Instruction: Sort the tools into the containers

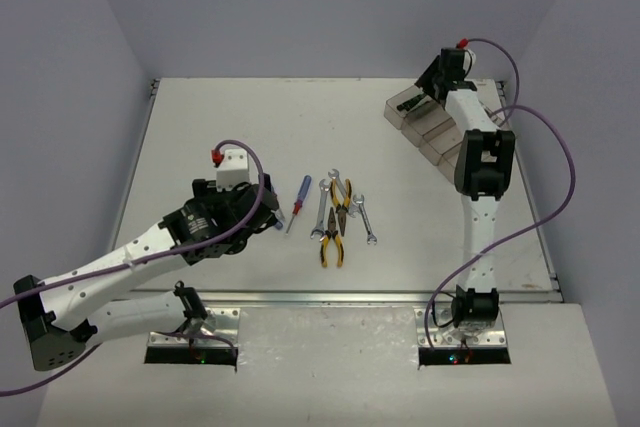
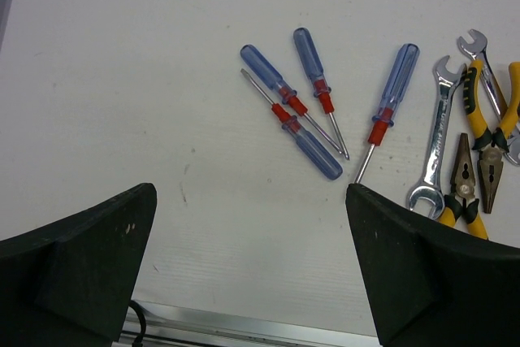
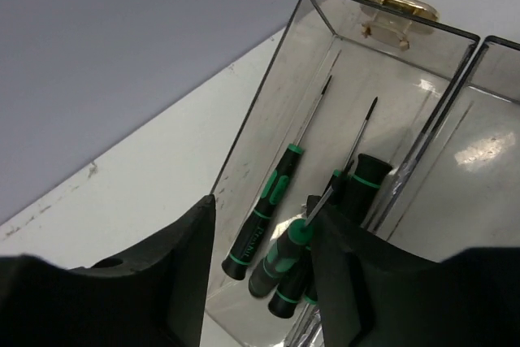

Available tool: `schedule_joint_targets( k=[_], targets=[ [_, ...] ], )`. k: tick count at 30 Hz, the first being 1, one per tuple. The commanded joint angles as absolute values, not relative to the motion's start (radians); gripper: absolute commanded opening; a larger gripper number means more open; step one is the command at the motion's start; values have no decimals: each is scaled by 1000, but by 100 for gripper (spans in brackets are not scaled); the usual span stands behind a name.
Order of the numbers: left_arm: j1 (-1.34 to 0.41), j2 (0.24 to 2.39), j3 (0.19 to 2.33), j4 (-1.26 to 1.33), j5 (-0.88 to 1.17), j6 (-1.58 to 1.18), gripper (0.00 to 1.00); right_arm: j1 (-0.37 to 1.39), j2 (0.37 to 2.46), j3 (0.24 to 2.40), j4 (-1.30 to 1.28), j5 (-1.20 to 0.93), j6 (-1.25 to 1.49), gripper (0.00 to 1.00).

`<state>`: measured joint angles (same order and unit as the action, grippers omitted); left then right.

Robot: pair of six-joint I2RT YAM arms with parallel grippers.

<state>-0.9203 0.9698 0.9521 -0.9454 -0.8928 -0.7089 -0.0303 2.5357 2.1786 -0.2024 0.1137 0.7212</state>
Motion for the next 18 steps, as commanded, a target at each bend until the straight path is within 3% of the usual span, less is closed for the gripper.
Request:
schedule_joint_targets(
  k=[1,9,12,15,16,18],
  targets=[
    [-907,945,944,-903,-913,-701,100,-26,2492,2272,-117,83,677,99],
    [-887,937,984,-982,-943,-887,100,-2,2307,2219,-195,152,576,99],
    [-883,930,967,-932,-927,-1039,100,90,2155,2160,-388,313,470,99],
    [-771,1007,922,-809,-866,-1049,100,197,1966,1977,-506,417,398,99],
    [-717,1016,923,-803,-854,-1049,100,219,1946,1897,-505,407,404,99],
    [-585,1121,936,-739,-723,-1041,100,249,1713,1655,-488,276,486,99]
  ],
)
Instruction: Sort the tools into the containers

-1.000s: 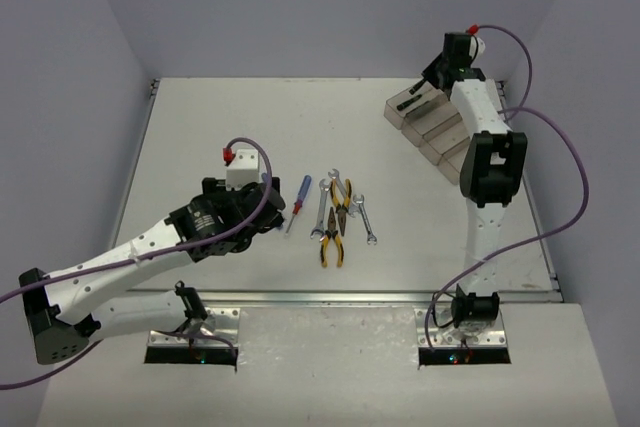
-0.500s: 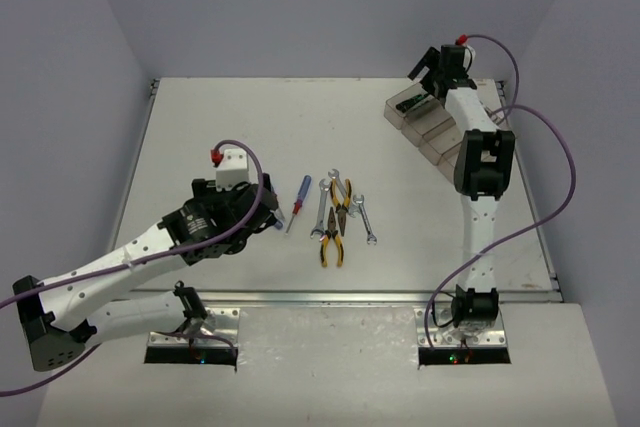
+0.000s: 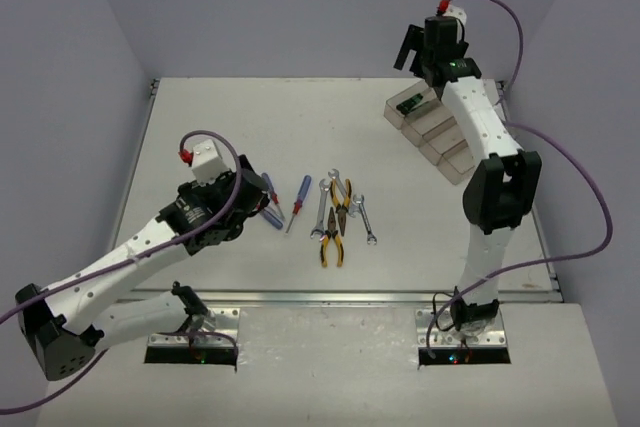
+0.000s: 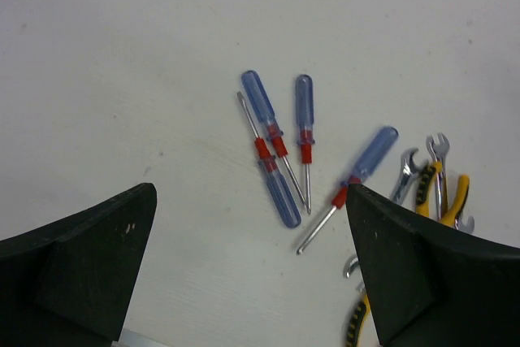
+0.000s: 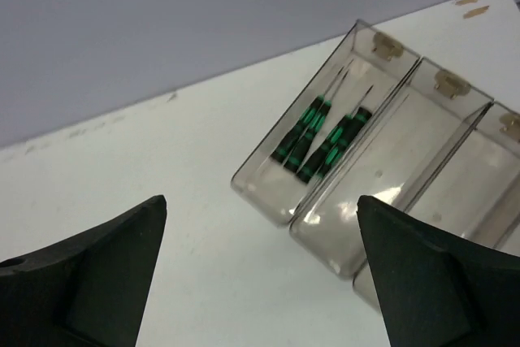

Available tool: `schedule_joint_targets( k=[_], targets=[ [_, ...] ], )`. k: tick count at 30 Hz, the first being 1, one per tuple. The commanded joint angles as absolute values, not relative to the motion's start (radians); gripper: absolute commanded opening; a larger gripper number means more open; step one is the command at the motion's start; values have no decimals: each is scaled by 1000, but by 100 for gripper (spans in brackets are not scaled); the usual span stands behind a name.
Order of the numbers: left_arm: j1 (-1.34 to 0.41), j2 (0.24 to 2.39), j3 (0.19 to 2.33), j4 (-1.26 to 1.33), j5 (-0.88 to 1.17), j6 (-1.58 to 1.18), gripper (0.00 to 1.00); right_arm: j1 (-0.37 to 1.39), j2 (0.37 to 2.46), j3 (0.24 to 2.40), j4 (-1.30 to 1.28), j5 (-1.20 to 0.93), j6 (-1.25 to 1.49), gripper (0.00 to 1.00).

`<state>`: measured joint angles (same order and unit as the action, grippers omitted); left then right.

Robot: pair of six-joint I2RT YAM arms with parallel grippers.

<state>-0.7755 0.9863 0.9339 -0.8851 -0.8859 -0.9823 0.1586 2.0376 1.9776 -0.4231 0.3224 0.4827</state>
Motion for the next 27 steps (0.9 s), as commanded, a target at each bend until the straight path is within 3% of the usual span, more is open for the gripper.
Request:
schedule_joint_targets(
  k=[1,5,9,13,23,27],
  targets=[
    [-534,1164,941,-712,-680,-1038,100,259,1615,1534,-471,215,516,99],
    [-459,1310,989,-664,-648,-1025,99,259,1345,1132,-375,17,562,99],
    [-400,1478,1062,-670,-635,-1018,96,261,1221,973,-377,-77,568,97],
    [-349,1589,1101,-627,-557,-973,85,261,1141,852,-361,-138,562,96],
    [-308,1784,1220,-605,-515,-926,52,263,1103,817,-359,-198,559,95],
    [-301,1824,1245,-598,-499,-907,44,262,1109,811,-347,-208,558,95]
  ],
)
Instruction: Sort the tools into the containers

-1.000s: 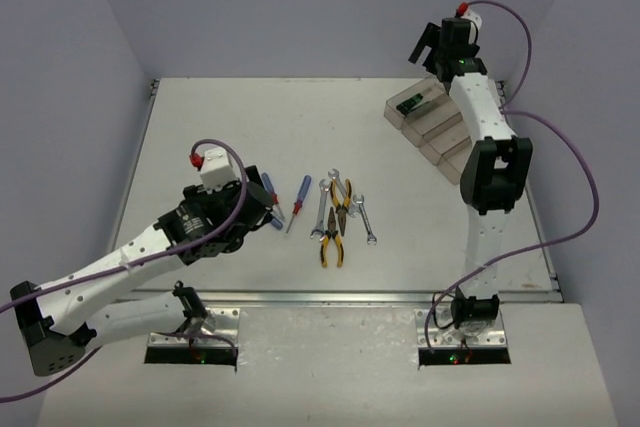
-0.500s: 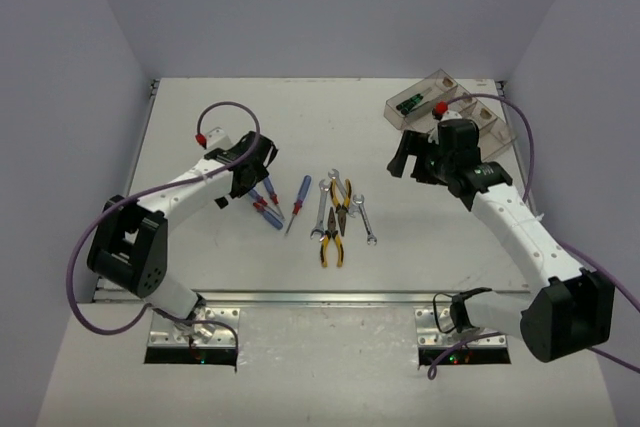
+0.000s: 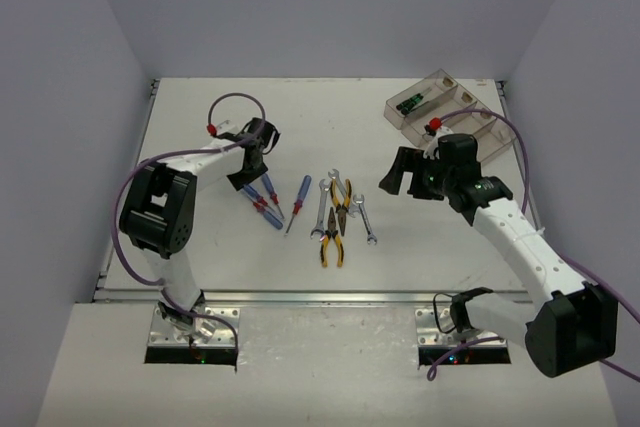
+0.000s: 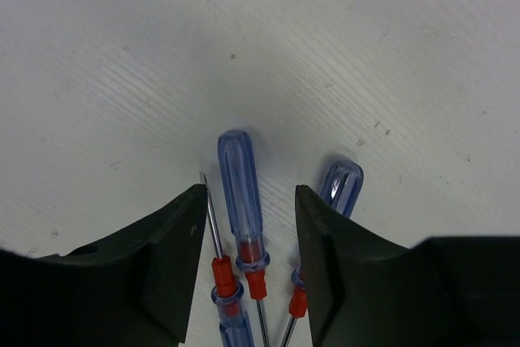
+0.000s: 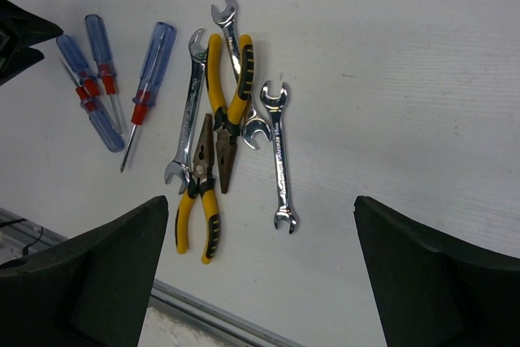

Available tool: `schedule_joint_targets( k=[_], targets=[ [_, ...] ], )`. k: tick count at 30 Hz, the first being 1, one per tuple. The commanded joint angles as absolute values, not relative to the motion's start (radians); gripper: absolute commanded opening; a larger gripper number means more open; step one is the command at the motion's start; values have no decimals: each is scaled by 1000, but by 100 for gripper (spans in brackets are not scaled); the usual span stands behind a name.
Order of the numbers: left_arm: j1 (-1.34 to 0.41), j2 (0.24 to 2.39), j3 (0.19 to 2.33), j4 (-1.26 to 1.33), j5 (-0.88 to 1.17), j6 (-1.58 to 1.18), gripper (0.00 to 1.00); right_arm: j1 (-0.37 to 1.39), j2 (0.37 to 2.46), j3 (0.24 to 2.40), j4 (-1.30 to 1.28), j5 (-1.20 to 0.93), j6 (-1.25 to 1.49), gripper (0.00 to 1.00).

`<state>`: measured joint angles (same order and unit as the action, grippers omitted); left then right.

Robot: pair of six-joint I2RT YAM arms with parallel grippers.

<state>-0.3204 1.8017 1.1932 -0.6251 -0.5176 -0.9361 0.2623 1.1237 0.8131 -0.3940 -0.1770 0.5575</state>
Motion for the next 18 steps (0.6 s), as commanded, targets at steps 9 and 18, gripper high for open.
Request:
schedule_joint_targets(
  k=[9,18],
  targets=[
    [-284,1876,1214,-570,-481,-914,41,262,1116,807,-334,-222,560,95],
    [-275,1930,1217,-529,-446,-899,31,262,1121,798,-316,-236,565,95]
  ],
)
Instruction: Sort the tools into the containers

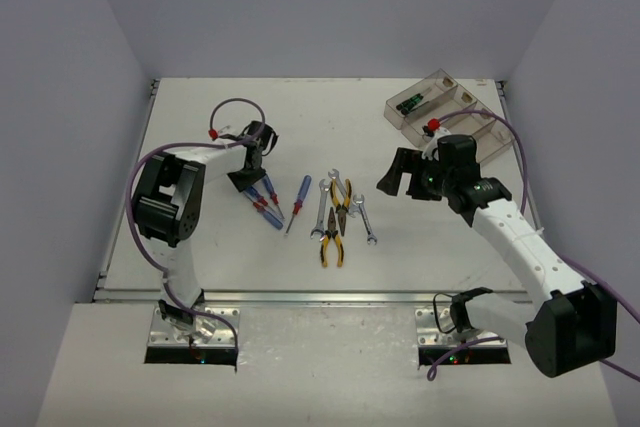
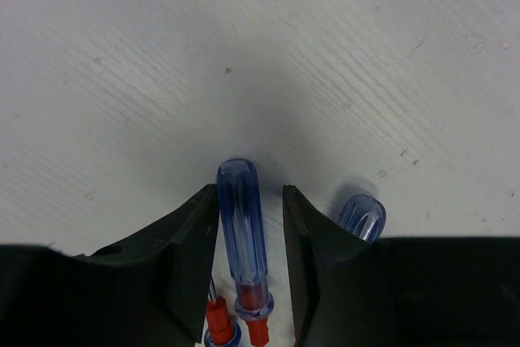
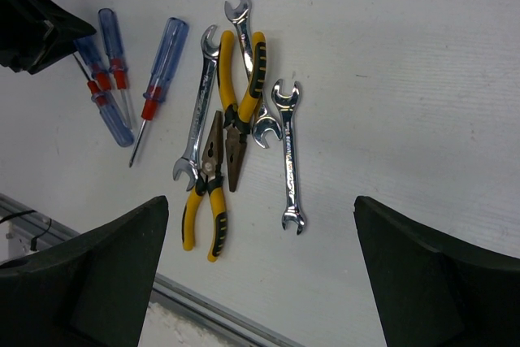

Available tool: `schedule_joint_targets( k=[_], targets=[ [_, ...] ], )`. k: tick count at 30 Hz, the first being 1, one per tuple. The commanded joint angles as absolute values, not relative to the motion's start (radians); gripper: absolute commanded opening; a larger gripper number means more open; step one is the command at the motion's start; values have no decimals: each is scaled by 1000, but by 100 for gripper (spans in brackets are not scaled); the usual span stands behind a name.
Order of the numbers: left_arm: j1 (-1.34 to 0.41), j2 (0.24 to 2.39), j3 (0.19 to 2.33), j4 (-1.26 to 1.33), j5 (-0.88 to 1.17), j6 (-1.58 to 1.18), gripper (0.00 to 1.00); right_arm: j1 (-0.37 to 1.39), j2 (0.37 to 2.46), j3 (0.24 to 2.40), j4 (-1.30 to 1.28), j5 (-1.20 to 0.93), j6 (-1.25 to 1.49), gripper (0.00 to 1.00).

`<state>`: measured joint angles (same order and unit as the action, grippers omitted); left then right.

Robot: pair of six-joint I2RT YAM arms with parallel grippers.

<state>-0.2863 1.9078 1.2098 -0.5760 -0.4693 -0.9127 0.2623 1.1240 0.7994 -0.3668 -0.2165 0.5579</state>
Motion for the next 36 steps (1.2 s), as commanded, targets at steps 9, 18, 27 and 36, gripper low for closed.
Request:
schedule_joint_targets(
  k=[9,18,27,36],
  targets=[
    [-265,1940,1215,-522,-425,-901,6,262,1118,799,-319,-235,561,94],
    [-261,1771,1184,-494,-410,-896,0,262,1120,800,-283,-321,554,95],
    [-275,1487,1063,-395,-280,-783,0,294,1144,762,-44,-676,619,97],
    [-540,1239,925,-122,16,-697,0,530,1347,861,66,-607,715,95]
  ],
)
